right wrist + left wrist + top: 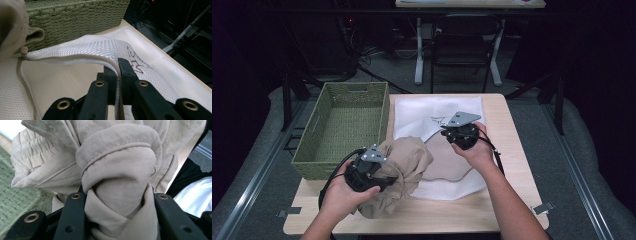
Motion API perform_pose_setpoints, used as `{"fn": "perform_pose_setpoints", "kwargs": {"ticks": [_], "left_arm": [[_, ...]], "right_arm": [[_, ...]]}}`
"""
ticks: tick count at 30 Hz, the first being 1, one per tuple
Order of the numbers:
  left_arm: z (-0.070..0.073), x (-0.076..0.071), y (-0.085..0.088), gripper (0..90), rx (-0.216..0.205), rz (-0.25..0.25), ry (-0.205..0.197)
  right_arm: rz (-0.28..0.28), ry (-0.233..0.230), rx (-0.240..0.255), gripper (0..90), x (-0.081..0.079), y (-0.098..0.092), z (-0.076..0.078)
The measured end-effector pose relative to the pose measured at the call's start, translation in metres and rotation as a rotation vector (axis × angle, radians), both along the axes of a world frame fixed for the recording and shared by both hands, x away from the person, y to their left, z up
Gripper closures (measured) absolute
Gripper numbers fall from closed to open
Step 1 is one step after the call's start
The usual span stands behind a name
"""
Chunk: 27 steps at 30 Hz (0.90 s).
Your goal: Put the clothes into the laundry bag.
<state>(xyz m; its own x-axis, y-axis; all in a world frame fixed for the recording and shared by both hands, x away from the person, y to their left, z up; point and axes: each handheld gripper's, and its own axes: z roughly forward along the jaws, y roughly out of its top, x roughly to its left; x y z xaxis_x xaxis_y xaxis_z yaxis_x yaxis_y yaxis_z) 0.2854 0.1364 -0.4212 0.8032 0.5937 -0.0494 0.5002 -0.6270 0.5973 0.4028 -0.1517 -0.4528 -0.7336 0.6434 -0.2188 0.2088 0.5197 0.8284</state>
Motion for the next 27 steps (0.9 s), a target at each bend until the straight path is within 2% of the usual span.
{"fn": "perform_pose_setpoints", "kwargs": {"ticks": [9,27], "left_arm": [[-0.006,-0.003,-0.020,62.4,0.005,-0.048,-0.004],[-0.020,-0.006,-0.051,62.5,0.022,-0.112,-0.004]], "right_arm": [[0.001,0.001,0.008,86.1,0.000,-0.001,0.001],[0.004,0.005,0.016,86.1,0.000,-0.002,0.002]]}}
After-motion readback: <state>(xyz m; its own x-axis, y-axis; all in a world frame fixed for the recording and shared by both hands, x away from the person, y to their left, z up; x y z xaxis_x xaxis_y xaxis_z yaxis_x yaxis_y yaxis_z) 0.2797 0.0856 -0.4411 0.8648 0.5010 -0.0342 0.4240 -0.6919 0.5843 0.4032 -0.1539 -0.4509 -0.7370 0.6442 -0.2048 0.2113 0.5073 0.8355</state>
